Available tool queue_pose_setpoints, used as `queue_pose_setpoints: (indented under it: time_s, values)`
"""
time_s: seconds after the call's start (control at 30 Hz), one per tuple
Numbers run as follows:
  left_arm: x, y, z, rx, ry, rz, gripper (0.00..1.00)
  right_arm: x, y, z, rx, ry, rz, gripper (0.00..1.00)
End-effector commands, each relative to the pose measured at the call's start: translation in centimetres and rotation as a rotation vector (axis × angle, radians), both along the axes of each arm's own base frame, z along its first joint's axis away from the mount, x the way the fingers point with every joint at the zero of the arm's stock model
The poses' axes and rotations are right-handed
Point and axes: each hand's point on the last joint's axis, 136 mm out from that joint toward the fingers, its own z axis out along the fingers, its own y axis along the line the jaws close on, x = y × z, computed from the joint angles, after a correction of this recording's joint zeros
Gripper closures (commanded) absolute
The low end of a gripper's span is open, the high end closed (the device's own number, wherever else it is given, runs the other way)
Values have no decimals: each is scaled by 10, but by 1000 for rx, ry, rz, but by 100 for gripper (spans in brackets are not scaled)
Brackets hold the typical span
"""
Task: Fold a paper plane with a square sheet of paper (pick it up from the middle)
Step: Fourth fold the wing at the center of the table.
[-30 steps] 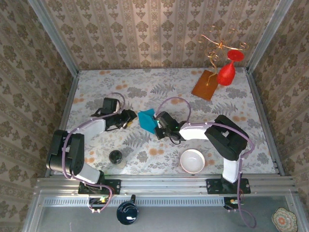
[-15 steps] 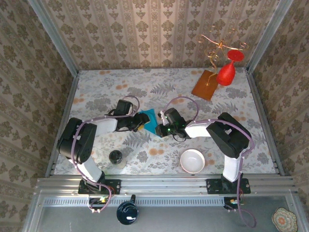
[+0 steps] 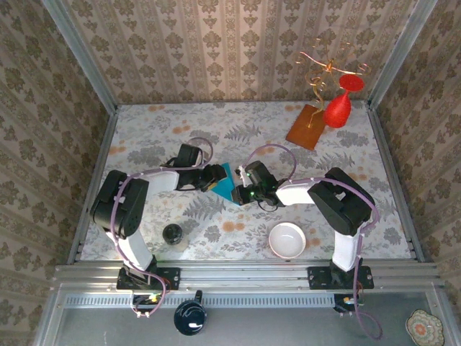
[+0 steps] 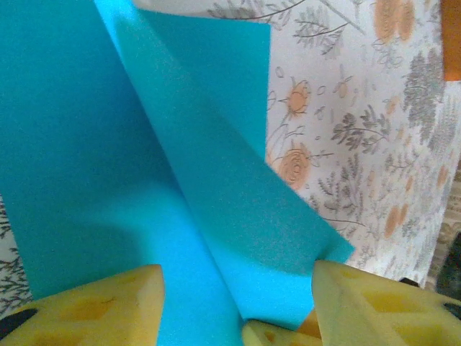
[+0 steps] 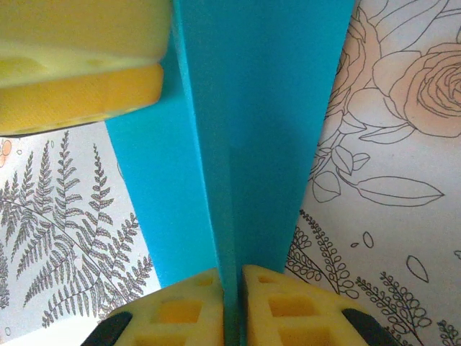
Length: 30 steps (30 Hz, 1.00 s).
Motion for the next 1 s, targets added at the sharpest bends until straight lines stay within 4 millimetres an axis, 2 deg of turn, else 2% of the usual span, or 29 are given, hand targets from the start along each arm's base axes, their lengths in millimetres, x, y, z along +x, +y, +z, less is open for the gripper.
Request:
queue_pose_setpoints:
  time_s: [0.0, 0.13, 0.33, 0.47, 0.63, 0.97]
  values:
    - [-7, -4, -11, 48, 18, -38, 42, -20, -13, -30, -60, 120, -2, 83]
    - [-7, -1, -17, 79, 41, -29, 42, -19, -11, -24, -43, 121, 1, 79]
    - [-13, 8, -32, 138, 91, -9, 45, -15, -10, 10, 28, 113, -20, 65]
    - [-16, 10, -37, 149, 113, -7, 45, -13, -13, 25, 62, 112, -41, 63]
    - [-18, 12, -41, 159, 127, -6, 45, -9, -14, 24, 82, 135, -66, 63]
    - [-20, 13, -42, 161, 132, -5, 46, -8, -3, 18, 102, 172, -27, 71]
